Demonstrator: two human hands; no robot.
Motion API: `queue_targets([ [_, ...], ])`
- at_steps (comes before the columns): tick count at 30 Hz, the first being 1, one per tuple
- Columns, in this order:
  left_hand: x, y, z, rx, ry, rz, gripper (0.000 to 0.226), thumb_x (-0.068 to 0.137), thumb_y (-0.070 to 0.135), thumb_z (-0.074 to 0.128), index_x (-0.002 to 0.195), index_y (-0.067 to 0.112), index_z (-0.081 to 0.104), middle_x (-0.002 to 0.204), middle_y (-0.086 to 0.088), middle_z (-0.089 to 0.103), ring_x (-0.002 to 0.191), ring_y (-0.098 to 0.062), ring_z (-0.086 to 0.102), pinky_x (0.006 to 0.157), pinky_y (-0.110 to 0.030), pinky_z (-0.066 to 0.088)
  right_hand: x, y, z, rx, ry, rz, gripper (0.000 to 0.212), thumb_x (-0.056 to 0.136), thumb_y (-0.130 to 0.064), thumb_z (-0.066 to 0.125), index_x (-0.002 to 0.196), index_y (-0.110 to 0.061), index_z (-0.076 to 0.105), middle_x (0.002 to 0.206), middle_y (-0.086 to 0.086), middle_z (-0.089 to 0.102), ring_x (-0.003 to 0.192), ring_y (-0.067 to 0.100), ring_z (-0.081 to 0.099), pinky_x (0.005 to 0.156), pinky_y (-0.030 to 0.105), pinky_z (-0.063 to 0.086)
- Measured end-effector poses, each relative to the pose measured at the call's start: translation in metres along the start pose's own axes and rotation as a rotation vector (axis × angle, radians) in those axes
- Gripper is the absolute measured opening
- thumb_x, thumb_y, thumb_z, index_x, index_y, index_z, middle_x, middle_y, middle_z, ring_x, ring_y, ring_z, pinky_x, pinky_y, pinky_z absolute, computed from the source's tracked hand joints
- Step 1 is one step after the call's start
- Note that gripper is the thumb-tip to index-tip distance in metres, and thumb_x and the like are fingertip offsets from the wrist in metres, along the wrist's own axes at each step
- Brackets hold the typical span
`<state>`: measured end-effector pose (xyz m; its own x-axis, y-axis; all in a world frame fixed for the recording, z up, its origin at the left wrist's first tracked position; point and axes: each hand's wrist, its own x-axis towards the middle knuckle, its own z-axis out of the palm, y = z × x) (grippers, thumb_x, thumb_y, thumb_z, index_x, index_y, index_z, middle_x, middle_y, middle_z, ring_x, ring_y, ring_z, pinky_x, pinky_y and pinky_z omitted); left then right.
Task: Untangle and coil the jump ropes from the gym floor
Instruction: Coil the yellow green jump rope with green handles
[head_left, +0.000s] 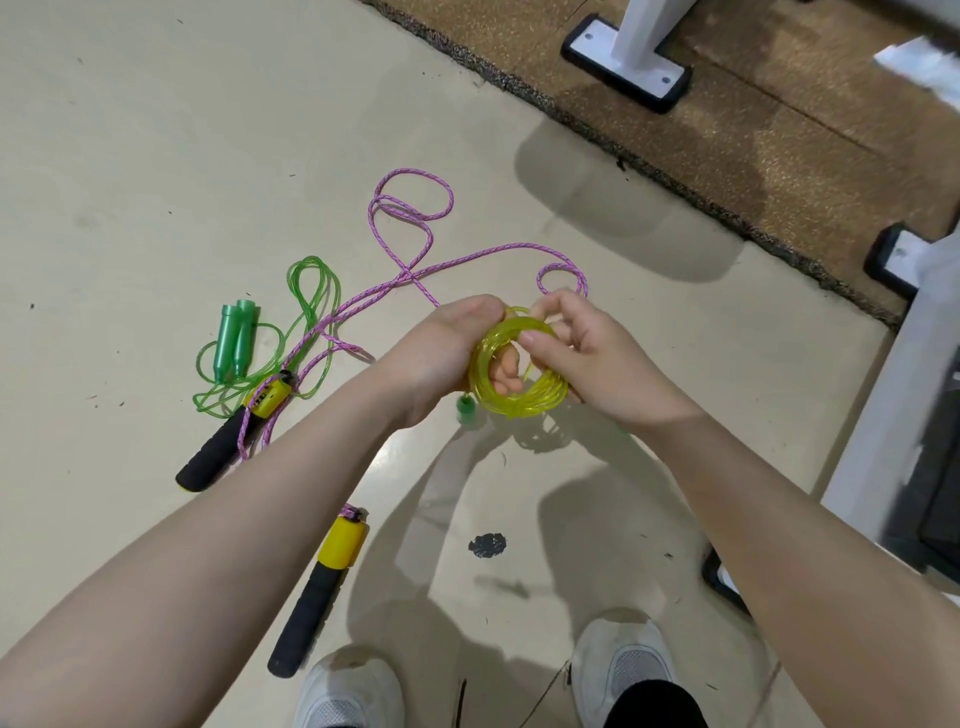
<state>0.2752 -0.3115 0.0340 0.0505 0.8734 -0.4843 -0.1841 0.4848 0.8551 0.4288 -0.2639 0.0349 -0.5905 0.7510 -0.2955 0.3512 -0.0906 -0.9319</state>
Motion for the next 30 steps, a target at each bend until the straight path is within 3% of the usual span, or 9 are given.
queue_targets([
  [3,0.001,0.005,0.002,-0.020,-0.020,-0.032,0.038,0.102,0.037,0.028,0.082,0.012,0.048,0.050,0.000,0.042,0.050,-0.019,0.046,0.051,-0.021,0.042,0.003,0.002,0.000,-0.078,0.085,0.004,0.024,0.092,-0.025,0.057,0.113,-0.029,0.044,0.061,-0.005,0.050,0.049,0.004,0.043,0.052,0.019,0.035],
  [5,0.002,0.004,0.000,0.013,-0.057,0.005,0.034,0.098,0.038,0.039,0.077,0.014,0.048,0.049,0.005,0.039,0.048,-0.014,0.042,0.051,-0.021,0.037,0.005,0.003,0.000,-0.121,0.050,-0.008,0.005,0.093,-0.024,0.055,0.097,-0.025,0.056,0.055,-0.012,0.047,0.047,0.002,0.041,0.051,0.020,0.034],
  [8,0.001,-0.003,-0.004,-0.050,-0.071,0.081,0.007,0.090,0.016,0.057,0.089,0.009,0.056,0.055,0.004,0.048,0.051,-0.009,0.046,0.053,-0.018,0.038,0.007,0.002,0.001,-0.193,0.089,-0.021,0.024,0.094,-0.024,0.053,0.071,-0.020,0.055,0.054,-0.011,0.043,0.048,0.003,0.038,0.052,0.025,0.033],
  [12,0.000,-0.011,0.005,-0.309,-0.014,0.159,0.017,0.079,0.015,0.056,0.092,0.008,0.064,0.068,-0.001,0.058,0.066,-0.015,0.052,0.066,-0.024,0.044,0.007,-0.005,0.004,0.201,0.061,0.044,0.032,0.099,-0.022,0.045,0.067,-0.018,0.050,0.056,-0.003,0.041,0.038,0.005,0.033,0.038,0.018,0.025],
  [15,-0.002,-0.017,0.016,-0.431,-0.092,0.211,0.032,0.076,0.023,0.069,0.100,0.003,0.062,0.088,-0.016,0.063,0.071,-0.033,0.065,0.078,-0.036,0.053,0.008,-0.006,0.004,0.431,0.028,0.097,0.034,0.100,-0.024,0.039,0.068,-0.016,0.045,0.058,0.005,0.037,0.033,0.006,0.030,0.035,0.014,0.022],
  [18,-0.006,-0.015,0.017,-0.444,-0.146,0.144,0.035,0.078,0.027,0.067,0.102,0.003,0.056,0.087,-0.011,0.066,0.073,-0.029,0.068,0.074,-0.031,0.054,0.006,-0.002,0.003,0.548,-0.006,0.159,0.033,0.100,-0.024,0.037,0.069,-0.014,0.042,0.051,0.003,0.038,0.029,0.006,0.029,0.034,0.013,0.021],
  [23,-0.010,-0.012,0.016,-0.142,-0.069,-0.064,0.027,0.089,0.045,0.049,0.092,0.023,0.064,0.082,0.003,0.071,0.072,-0.015,0.068,0.054,-0.021,0.049,0.005,0.005,0.001,0.548,0.005,0.188,0.032,0.100,-0.025,0.037,0.071,-0.015,0.043,0.050,0.000,0.043,0.030,0.007,0.029,0.034,0.015,0.021],
  [26,-0.008,-0.010,0.016,-0.027,0.085,-0.003,0.023,0.097,0.030,0.046,0.083,0.016,0.059,0.070,0.001,0.063,0.053,-0.012,0.055,0.040,-0.018,0.035,0.006,0.005,-0.004,0.349,0.023,0.154,0.030,0.100,-0.024,0.040,0.072,-0.014,0.044,0.050,-0.004,0.048,0.033,0.008,0.030,0.034,0.017,0.021],
  [30,-0.004,-0.014,0.015,0.171,0.135,0.070,0.014,0.096,0.030,0.049,0.092,0.018,0.056,0.071,0.005,0.054,0.057,-0.008,0.048,0.045,-0.019,0.035,0.008,0.004,-0.004,0.269,0.059,0.174,0.032,0.099,-0.026,0.043,0.069,-0.015,0.046,0.054,-0.002,0.045,0.034,0.009,0.030,0.036,0.021,0.020],
])
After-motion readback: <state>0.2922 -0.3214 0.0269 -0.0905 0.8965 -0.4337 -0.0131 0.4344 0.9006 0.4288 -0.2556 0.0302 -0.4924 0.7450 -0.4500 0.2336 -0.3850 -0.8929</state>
